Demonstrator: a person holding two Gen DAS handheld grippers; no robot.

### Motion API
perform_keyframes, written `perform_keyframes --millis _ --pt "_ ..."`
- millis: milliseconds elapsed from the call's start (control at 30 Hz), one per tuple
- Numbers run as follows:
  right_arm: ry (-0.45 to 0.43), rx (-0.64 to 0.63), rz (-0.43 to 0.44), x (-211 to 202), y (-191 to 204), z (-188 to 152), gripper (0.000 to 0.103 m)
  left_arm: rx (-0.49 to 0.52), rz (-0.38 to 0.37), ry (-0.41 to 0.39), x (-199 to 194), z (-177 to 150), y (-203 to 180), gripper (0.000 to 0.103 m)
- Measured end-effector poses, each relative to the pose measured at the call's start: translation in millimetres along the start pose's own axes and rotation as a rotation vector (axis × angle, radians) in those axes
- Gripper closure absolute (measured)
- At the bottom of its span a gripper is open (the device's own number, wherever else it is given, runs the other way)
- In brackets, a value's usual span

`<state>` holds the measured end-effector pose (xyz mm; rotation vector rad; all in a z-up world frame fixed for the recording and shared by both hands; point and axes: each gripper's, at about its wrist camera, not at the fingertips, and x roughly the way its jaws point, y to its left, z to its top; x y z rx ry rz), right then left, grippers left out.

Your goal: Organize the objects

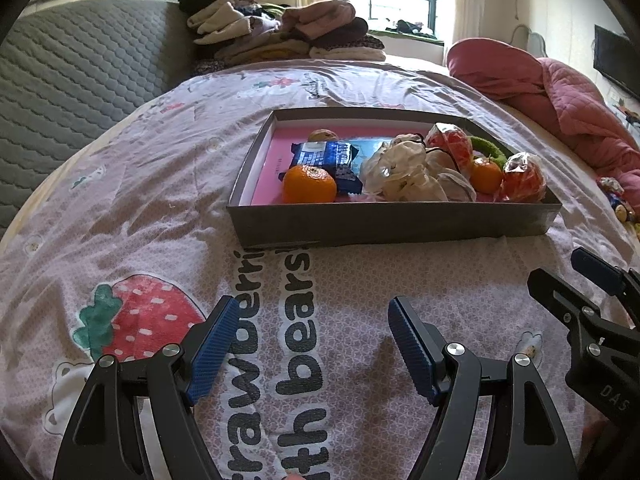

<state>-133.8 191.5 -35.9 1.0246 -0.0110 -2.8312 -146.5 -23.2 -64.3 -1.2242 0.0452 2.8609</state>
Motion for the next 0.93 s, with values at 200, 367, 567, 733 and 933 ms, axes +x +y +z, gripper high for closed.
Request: perform_keyframes --millis 200,367,567,733,933 --pt "0.002 0.001 0.001 0.6 0.3 -0.3 0.032 0.0 0.005 0.006 1.0 -0.6 0.5 0.025" --pt "0.005 -0.001 0.0 1.2 0.9 -0.4 0.032 -0.001 0.005 0.008 1.1 0.1 1.2 0.025" --pt "0.009 0.006 0.001 1.8 -0.6 0.1 0.032 0.004 0.006 0.008 1.5 -0.3 0.7 0.025" --pt "0.013 0.007 0.004 2.2 -0.2 -0.3 0.032 0.008 0.002 0.0 -0.1 0.0 0.8 0.025" --pt "0.021 0.01 0.004 3.4 0.2 -0.6 0.032 0.022 0.003 -0.006 -1.0 -0.4 -1.2 0.025"
